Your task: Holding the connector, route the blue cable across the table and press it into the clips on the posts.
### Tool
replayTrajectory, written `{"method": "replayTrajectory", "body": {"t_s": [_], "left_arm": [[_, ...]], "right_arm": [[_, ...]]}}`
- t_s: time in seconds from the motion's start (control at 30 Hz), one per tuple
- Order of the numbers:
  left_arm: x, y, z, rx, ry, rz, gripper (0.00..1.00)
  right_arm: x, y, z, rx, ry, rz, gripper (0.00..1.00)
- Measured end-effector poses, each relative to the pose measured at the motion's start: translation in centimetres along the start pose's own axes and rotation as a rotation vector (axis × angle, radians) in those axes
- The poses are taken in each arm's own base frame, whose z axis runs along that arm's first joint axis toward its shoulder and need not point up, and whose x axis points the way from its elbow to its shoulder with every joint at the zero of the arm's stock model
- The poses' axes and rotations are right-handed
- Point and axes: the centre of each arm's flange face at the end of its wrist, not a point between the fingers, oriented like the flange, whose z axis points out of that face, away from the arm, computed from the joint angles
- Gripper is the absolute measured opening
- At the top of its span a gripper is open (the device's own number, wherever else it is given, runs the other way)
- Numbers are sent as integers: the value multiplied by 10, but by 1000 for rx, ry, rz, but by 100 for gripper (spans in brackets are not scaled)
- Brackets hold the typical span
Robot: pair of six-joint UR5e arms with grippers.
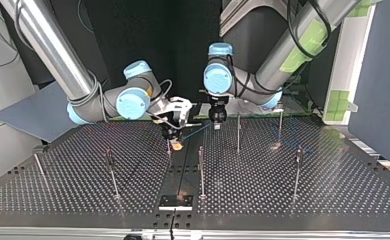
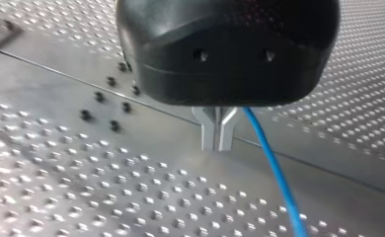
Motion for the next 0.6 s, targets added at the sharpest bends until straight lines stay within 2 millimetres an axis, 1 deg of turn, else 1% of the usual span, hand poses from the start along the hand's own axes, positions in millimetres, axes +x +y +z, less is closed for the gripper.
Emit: {"method": "replayTrajectory", "body": {"t_s": [0.33,0.6], "left_arm": [[-41,-8,-21,14,-29,-8,0],[-69,-16,-39,32,-55,-14,0]], "right_arm": [[50,-11,-33,5,32,0,0],[76,-14,-56,5,60,0,0]]}}
